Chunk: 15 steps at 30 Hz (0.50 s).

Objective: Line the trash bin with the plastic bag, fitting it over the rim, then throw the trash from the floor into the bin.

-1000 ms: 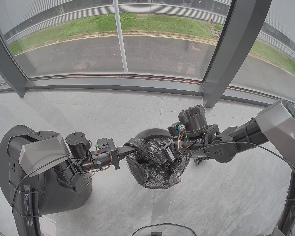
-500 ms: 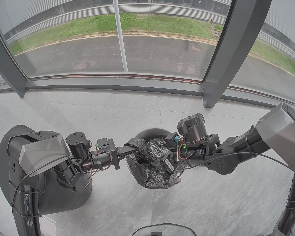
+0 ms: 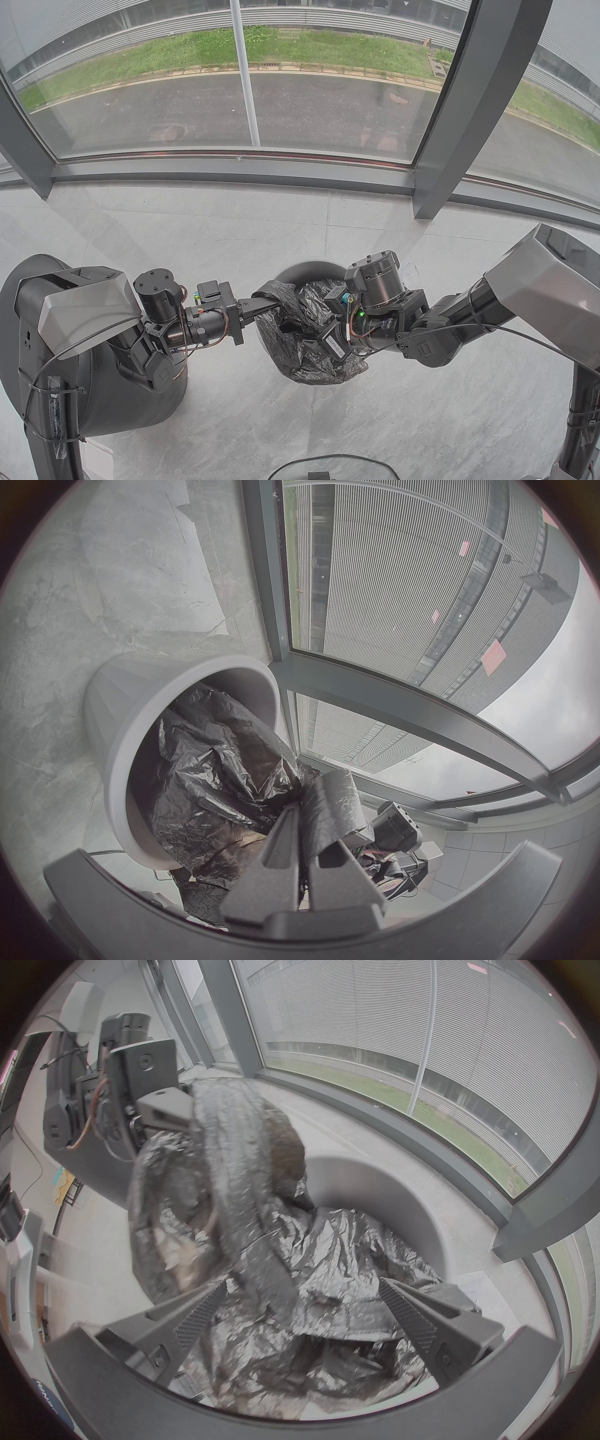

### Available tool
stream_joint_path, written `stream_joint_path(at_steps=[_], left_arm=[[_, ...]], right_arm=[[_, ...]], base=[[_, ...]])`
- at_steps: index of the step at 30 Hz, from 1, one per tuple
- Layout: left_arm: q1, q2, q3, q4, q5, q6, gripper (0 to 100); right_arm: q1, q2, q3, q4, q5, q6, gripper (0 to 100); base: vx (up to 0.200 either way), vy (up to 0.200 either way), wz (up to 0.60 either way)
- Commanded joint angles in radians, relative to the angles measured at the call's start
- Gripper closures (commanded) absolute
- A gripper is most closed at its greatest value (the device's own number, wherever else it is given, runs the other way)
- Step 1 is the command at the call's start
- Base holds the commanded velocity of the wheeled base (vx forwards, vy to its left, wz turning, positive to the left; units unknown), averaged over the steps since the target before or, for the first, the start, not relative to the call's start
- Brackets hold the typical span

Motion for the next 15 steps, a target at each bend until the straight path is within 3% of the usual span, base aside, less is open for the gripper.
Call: stream_joint_path(at_steps=[1,9,10,15], left_arm=[[0.0,-0.001,0.001,-0.001,0.0,0.0,100],[0.0,-0.012,0.004,0.001,0.002,0.0,100],[0.0,-0.014,0.006,0.001,0.002,0.0,100],[0.0,-0.028,0.017,0.001,0.002,0.001,100]], right_arm=[[-0.022,0.076,-0.05,-0.037,-0.02,0.0,0],[-0.034,0.111,-0.074,-0.046,-0.02,0.002,0],[-0.034,0.114,-0.074,-0.046,-0.02,0.002,100],[-0.034,0.114,-0.086,-0.049,-0.021,0.008,100]], base=[[0.0,0.0,0.0],[0.0,0.0,0.0],[0.0,0.0,0.0],[0.0,0.0,0.0]])
